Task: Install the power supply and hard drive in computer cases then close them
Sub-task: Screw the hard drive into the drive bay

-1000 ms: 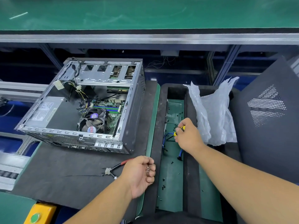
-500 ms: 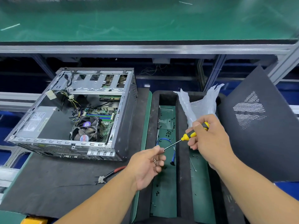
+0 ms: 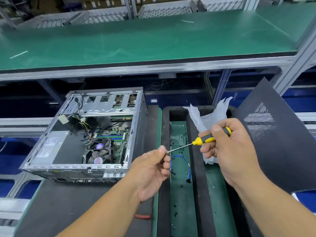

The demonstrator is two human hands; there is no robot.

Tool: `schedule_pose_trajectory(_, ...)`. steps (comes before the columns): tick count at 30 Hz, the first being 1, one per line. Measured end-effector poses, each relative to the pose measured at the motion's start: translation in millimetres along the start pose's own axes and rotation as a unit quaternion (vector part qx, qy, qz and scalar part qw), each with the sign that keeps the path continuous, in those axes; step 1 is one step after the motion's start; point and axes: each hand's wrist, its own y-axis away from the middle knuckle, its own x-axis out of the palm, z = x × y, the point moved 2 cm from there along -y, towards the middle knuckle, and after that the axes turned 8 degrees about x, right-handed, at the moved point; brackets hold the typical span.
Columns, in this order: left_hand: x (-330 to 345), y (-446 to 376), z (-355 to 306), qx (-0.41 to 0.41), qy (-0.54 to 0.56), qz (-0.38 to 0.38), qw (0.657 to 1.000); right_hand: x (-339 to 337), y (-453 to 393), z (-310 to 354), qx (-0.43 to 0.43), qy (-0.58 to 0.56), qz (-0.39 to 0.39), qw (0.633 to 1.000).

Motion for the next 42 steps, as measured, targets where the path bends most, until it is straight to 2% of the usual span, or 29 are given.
schedule_pose_trajectory(6, -9.8, 20.6, -64.3, 0.048, 0.001, 0.024, 0.999, 56.7, 22.1, 36.5, -0.078, -0.035, 0.009, 0.996)
schedule_pose_trajectory(14, -63.7, 53.0, -131.6, 0.042, 0.101, 0.077, 0.991, 148.3, 55.8, 56.7, -0.14, -0.002, 0.02, 0.99)
schedule_pose_trajectory(24, -116.8, 51.9, -174.8, 0.041, 0.13, 0.068, 0.988, 229.6, 61.7, 57.0, -0.174, 0.063, 0.031, 0.982)
schedule_pose_trajectory(31, -131.3, 28.1, -195.3, 0.036, 0.132, 0.064, 0.989, 265.2, 40.5, 60.6, -0.141, 0.074, 0.061, 0.985)
schedule_pose_trajectory(34, -138.4, 12.1, -198.5, 0.021, 0.124, 0.026, 0.992, 275.2, 20.6, 67.3, -0.165, 0.093, 0.044, 0.981)
schedule_pose_trajectory(37, -151.3, -13.4, -196.5, -0.017, 0.135, -0.075, 0.988, 287.5, -13.2, 75.3, -0.207, 0.17, 0.009, 0.963)
schedule_pose_trajectory(39, -156.6, -33.8, -196.0, -0.035, 0.102, -0.129, 0.986, 298.2, -41.7, 77.1, -0.227, 0.244, -0.013, 0.943)
schedule_pose_trajectory(42, -158.8, -64.7, -193.4, -0.07, 0.018, -0.145, 0.987, 316.7, -85.2, 73.2, -0.23, 0.328, -0.02, 0.916)
